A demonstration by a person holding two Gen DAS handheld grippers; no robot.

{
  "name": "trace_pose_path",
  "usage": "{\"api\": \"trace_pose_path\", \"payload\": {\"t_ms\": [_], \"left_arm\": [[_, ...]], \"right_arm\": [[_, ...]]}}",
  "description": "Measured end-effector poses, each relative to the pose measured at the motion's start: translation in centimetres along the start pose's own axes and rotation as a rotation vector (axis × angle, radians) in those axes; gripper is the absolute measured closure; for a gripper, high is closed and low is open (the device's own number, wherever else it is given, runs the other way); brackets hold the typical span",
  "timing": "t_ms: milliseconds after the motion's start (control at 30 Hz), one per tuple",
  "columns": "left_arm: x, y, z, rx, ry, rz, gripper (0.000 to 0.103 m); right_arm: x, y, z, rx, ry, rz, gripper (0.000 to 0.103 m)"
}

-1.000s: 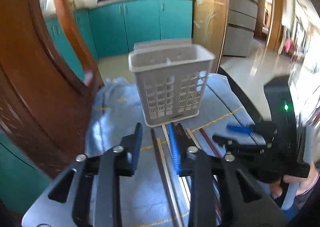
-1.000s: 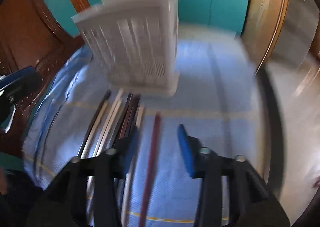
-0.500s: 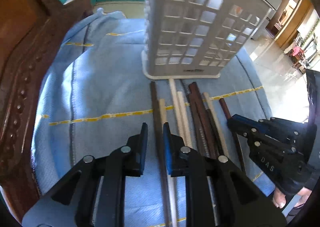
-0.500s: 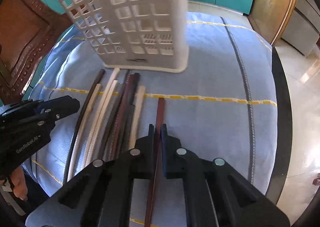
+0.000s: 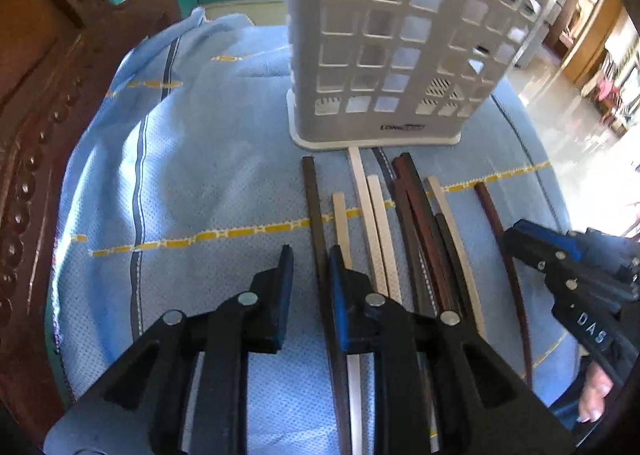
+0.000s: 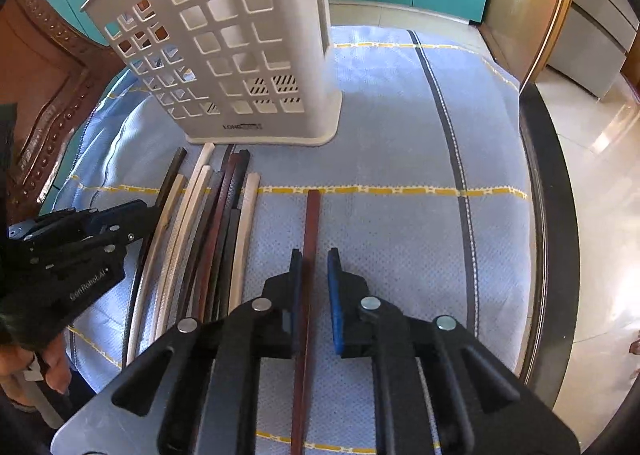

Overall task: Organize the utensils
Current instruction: 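Close the left tool on a dark brown chopstick while the right tool grasps a reddish-brown chopstick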

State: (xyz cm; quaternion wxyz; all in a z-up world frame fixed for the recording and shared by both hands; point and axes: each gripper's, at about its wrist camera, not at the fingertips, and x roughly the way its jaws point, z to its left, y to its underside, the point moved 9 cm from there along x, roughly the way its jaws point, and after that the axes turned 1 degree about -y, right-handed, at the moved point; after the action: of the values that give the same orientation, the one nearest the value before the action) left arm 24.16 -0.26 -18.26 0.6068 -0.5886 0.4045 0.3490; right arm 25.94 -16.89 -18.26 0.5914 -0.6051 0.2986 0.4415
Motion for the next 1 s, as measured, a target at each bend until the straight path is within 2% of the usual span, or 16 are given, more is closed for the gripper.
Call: {"api": "trace_pose_path", "payload": {"t_ms": [33,333,367,433,567,667,833,1000], "left_arm": [[0.2,0.6,-1.1,0.01,-0.01,-0.004,0.083],[-0.1,1.0,-1.1,0.047,-0.016,-0.011,0.081],[-0.3,1.2,-1.1,0.049,-0.017,-0.012,0.08],[-0.5,1.5,-1.3,0.052,-0.019,-0.012,0.08],[-0.4,1.3,-1.3,0.054,-0.015,-0.012,0.077],[-0.6,1.4,-1.4,0.058,-0.013,-0.015,0.072],[-0.4,1.6,-1.5,0.059,-0.007,-0.006,0.07],[-0.2,1.2,-0.7,0.048,-0.037,-0.003,0.066]], "right_arm": [[0.4,-0.2,0.0,-0.002,0.002,0.001,0.09],[1.5,-0.1,1.6,-0.074,0.026,-0.007,0.083],[1.5,0.0,1.8,-0.081,0.027,-0.009,0.083],[1.5,0.2,2.1,-0.095,0.029,-0.012,0.095],[1.1,0.4,2.0,-0.087,0.035,-0.024,0.096],[0.8,0.3,1.5,-0.073,0.044,-0.029,0.096],[1.2,0.0,1.4,-0.053,0.032,-0.016,0.096],[1.1,-0.3,1.1,-0.046,0.034,-0.016,0.096]]}}
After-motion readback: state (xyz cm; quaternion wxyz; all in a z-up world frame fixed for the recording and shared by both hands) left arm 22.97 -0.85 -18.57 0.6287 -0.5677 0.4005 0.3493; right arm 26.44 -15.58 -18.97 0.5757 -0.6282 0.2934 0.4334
